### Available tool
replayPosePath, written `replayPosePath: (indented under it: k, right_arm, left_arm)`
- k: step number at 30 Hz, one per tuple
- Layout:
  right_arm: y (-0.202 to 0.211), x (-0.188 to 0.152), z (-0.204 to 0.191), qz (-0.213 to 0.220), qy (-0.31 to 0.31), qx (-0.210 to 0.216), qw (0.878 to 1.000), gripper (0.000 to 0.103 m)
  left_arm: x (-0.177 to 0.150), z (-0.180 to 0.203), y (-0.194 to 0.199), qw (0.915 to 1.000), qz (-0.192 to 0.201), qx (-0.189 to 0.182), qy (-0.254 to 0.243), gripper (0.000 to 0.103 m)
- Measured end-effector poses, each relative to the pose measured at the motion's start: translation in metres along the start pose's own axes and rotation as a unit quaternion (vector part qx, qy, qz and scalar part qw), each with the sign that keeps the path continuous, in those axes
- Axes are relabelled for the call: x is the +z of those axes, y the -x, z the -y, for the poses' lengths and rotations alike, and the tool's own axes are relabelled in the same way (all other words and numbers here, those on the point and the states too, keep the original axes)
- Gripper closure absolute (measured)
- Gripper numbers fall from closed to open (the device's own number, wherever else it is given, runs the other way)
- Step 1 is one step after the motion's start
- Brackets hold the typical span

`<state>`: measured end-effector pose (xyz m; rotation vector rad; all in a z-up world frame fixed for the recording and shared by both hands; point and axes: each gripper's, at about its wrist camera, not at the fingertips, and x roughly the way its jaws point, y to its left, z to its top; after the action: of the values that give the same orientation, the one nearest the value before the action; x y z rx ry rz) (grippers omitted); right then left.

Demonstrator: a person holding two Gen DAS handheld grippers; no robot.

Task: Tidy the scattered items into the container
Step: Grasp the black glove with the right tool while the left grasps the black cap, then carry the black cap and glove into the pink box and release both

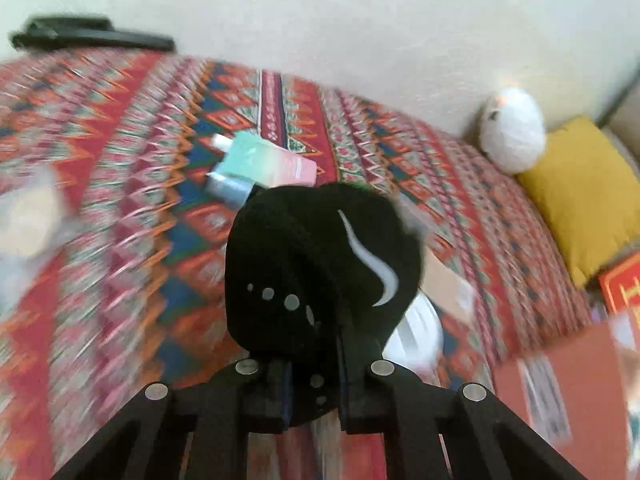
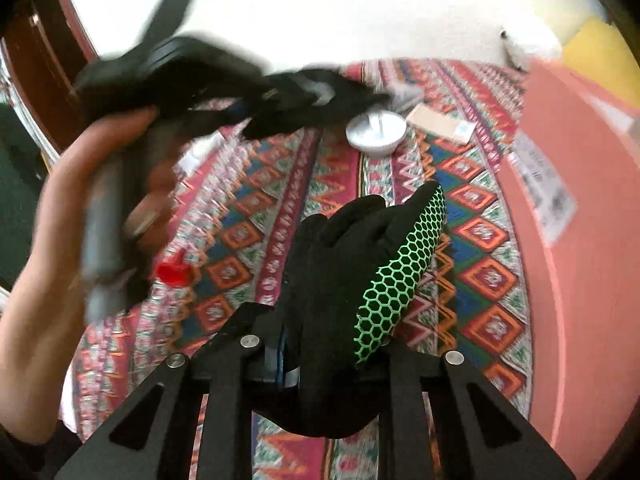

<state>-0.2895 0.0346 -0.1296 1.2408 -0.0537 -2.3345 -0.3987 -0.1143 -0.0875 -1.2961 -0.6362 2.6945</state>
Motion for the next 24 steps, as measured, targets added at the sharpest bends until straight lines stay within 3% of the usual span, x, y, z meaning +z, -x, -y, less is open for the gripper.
replayPosePath:
  k: [6,12,18,24]
  right_arm:
    - [0.066,-0.047,-0.030,0.024,0.005,0.011,1.000,0.082]
    - [0.132,-0.103,-0.059,0.046,0.015,0.022,0.999,0.082]
    - [0.196,-0.155,-0.073,0.067,0.023,0.021,0.997,0.082]
    - [0.252,-0.196,-0.064,0.091,0.014,0.005,0.996,0.082]
  left_arm:
    - [-0.059,0.007,0.123,0.9996,0.024,-0.004,-0.016,0.093]
    - [-0.140,0.013,0.206,0.9988,0.025,0.004,-0.041,0.093]
    - [-0.213,0.024,0.260,0.9981,0.020,-0.011,-0.057,0.093]
    - [-0.253,0.055,0.294,0.9953,0.026,-0.037,-0.086,0.093]
